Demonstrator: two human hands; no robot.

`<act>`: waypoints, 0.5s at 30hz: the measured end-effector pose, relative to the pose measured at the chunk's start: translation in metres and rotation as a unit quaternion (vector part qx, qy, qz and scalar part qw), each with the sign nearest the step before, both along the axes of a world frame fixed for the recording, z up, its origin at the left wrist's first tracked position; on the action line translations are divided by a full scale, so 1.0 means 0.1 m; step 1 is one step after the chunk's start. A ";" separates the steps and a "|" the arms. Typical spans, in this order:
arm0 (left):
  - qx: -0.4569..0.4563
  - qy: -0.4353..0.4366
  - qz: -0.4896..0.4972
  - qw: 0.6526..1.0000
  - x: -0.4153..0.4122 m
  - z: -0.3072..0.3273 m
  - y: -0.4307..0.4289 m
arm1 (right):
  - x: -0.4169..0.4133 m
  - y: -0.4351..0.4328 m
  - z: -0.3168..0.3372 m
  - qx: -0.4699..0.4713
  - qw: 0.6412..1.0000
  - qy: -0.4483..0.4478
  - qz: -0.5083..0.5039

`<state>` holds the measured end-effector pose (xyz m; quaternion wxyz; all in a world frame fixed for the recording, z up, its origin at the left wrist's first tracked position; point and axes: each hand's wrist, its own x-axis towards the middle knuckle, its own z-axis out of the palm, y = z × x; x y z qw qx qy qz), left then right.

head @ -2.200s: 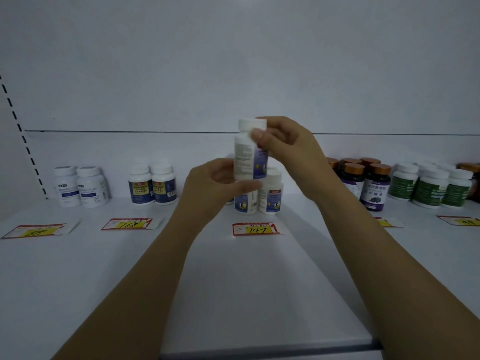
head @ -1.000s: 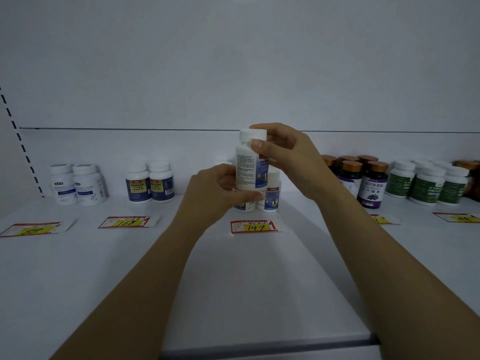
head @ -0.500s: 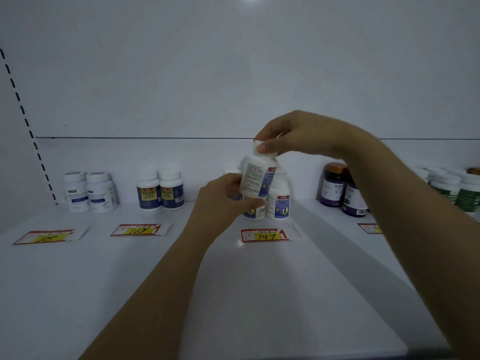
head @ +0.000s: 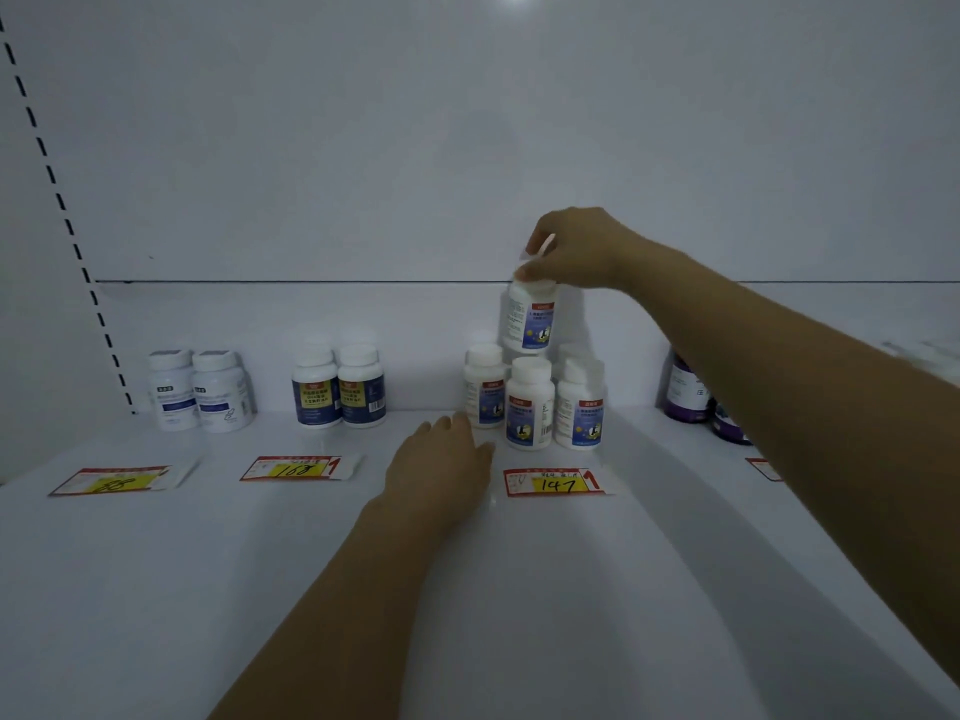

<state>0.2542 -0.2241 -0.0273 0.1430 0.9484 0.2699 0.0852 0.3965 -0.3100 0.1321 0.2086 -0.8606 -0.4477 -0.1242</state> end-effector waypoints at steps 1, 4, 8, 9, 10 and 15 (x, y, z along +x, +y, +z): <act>0.006 0.029 0.001 1.000 0.02 -0.04 0.03 | 0.03 0.03 -0.08 0.000 1.000 -0.005 -0.006; 0.026 0.083 -0.003 0.996 0.06 -0.14 0.09 | 0.11 0.10 -0.29 0.000 1.000 0.003 -0.017; 0.047 0.108 -0.008 0.993 0.06 -0.17 0.09 | 0.15 0.15 -0.45 -0.023 0.999 0.026 -0.030; 0.046 0.111 -0.008 0.993 0.06 -0.17 0.09 | 0.15 0.16 -0.48 -0.029 0.999 0.029 -0.033; 0.046 0.114 -0.007 0.992 0.05 -0.17 0.09 | 0.16 0.17 -0.50 -0.034 0.998 0.033 -0.036; 0.044 0.121 -0.005 0.992 0.04 -0.17 0.07 | 0.20 0.23 -0.63 -0.060 0.995 0.059 -0.046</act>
